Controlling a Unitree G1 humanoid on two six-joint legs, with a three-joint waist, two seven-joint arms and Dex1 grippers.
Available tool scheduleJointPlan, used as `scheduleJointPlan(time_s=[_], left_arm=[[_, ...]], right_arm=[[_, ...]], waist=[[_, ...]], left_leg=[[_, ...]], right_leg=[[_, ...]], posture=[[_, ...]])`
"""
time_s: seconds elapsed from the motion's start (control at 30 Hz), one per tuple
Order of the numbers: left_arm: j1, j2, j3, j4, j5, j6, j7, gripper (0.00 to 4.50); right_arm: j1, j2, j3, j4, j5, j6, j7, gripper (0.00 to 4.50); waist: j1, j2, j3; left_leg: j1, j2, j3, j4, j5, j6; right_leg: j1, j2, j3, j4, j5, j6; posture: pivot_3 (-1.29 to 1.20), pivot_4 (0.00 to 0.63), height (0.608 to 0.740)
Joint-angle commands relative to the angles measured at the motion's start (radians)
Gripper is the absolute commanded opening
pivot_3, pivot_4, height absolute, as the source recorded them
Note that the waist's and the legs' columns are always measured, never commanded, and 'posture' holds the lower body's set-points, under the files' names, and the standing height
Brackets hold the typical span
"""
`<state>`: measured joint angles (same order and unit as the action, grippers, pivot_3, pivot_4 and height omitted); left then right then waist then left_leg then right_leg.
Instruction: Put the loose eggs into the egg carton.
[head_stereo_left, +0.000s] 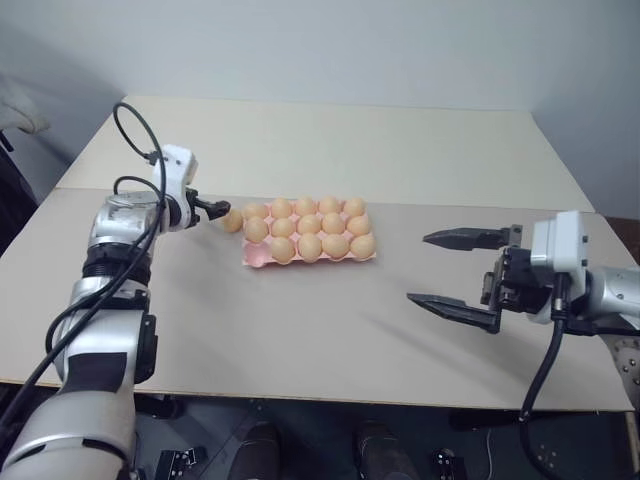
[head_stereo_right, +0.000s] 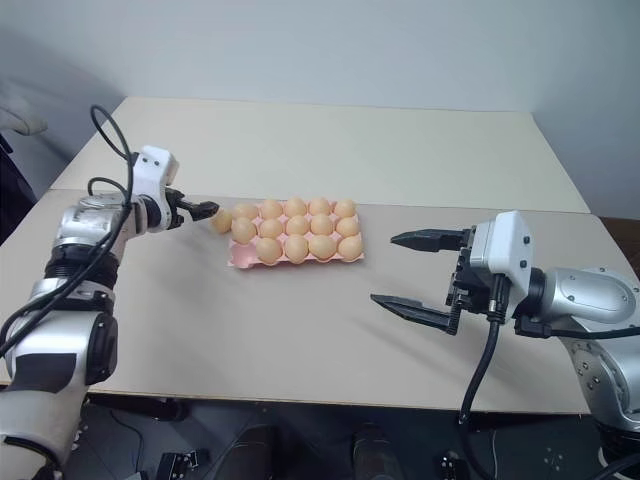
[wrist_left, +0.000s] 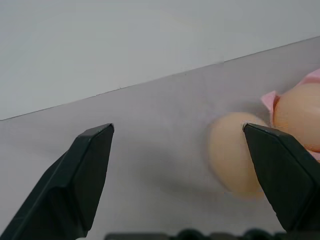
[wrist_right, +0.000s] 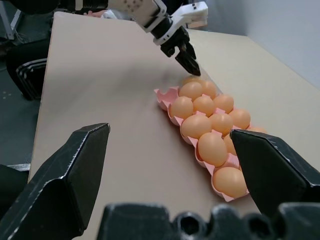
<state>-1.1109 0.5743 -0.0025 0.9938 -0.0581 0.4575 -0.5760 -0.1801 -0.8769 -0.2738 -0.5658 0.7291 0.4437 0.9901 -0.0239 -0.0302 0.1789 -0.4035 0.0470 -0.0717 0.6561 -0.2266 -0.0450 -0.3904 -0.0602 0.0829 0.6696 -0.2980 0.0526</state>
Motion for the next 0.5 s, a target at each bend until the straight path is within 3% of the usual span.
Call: scheduleJointPlan(time_s=[0.03,0.1,0.3,0.5], left_arm=[[-0.024,-0.009,-0.014,0.074,0.039,-0.05,0.001,4.48],[-0.032,-0.017,-0.006,0.097,0.041,-0.069,-0.005,4.29],[-0.035,-0.015,0.009,0.122,0.037,-0.074,-0.016,2.97],[-0.014,0.027,0.012,0.085,0.036,-0.045,-0.088,2.97]], right_arm=[[0.006,0.0,-0.039,-0.044,0.018,-0.011,-0.016,4.5],[0.013,-0.002,-0.047,-0.051,0.024,-0.008,-0.02,4.5],[0.015,-0.003,-0.053,-0.055,0.029,-0.006,-0.025,4.5],[0.008,0.001,-0.037,-0.042,0.017,-0.016,-0.022,4.5]], waist=[[0.001,0.0,0.0],[0.003,0.0,0.0],[0.003,0.0,0.0],[0.001,0.0,0.0]], left_leg=[[0.0,0.0,0.0,0.0,0.0,0.0],[0.0,0.0,0.0,0.0,0.0,0.0],[0.0,0.0,-0.001,0.001,0.0,0.0],[0.0,0.0,-0.001,0.001,0.0,0.0]], right_leg=[[0.0,0.0,0.0,0.0,0.0,0.0],[0.0,0.0,0.0,0.0,0.0,0.0],[0.0,0.0,0.0,0.001,0.0,0.0],[0.0,0.0,0.0,0.002,0.0,0.0]], posture=[[0.0,0.15,0.74],[0.0,0.15,0.74],[0.0,0.15,0.74],[0.0,0.15,0.74]])
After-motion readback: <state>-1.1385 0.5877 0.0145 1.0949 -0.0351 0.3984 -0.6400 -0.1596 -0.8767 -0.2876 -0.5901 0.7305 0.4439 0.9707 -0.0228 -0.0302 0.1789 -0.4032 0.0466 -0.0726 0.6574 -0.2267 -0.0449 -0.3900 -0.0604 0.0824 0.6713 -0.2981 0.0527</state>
